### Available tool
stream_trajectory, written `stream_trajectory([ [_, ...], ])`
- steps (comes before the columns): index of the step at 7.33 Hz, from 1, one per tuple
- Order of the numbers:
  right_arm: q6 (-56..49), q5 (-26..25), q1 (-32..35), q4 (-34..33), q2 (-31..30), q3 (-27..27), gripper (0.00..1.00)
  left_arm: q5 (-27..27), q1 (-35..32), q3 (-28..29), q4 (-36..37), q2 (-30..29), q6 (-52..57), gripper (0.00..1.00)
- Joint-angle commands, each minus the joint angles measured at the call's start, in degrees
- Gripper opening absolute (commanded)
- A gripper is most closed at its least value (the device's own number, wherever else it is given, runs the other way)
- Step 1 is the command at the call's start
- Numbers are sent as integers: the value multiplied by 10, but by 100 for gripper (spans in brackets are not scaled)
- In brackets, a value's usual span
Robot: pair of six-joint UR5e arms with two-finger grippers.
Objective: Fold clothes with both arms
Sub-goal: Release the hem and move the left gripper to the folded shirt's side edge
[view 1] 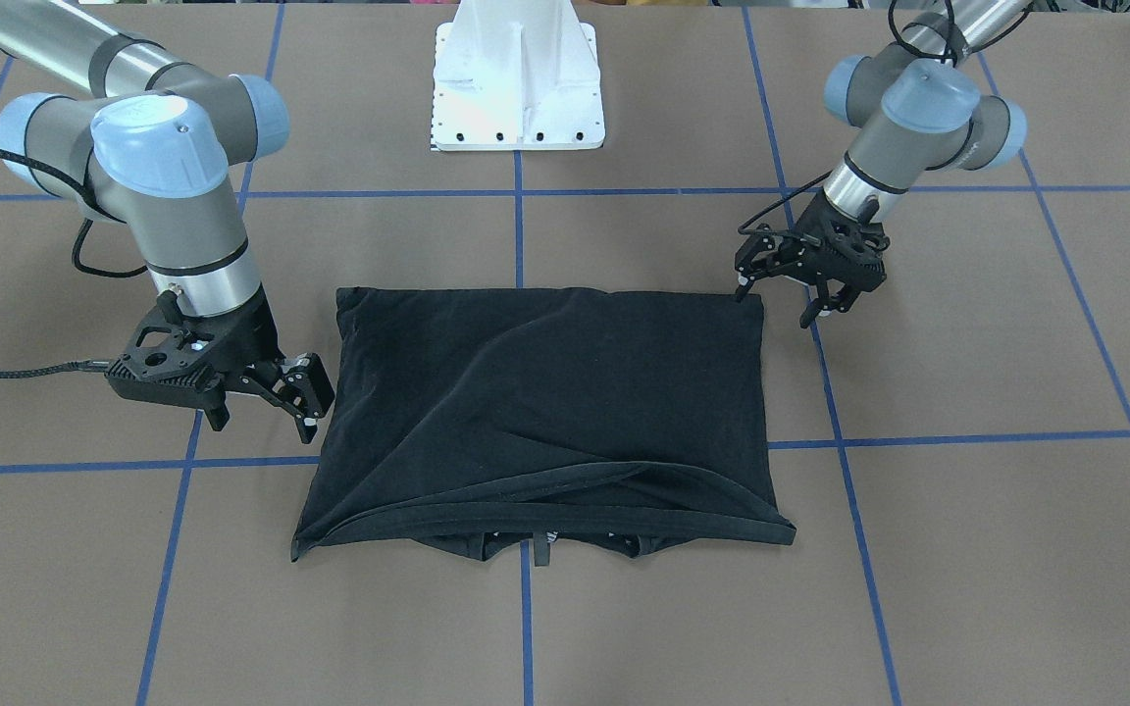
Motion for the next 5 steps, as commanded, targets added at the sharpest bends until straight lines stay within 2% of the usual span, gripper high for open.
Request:
stream_trajectory([
  [1,0,-1,0,0,0,0,100,29,30,4,-9,3,-37,78],
  [2,0,-1,0,0,0,1,100,29,30,9,-9,3,-37,70],
  [5,0,-1,0,0,0,0,100,29,36,13,-9,0,-38,68],
])
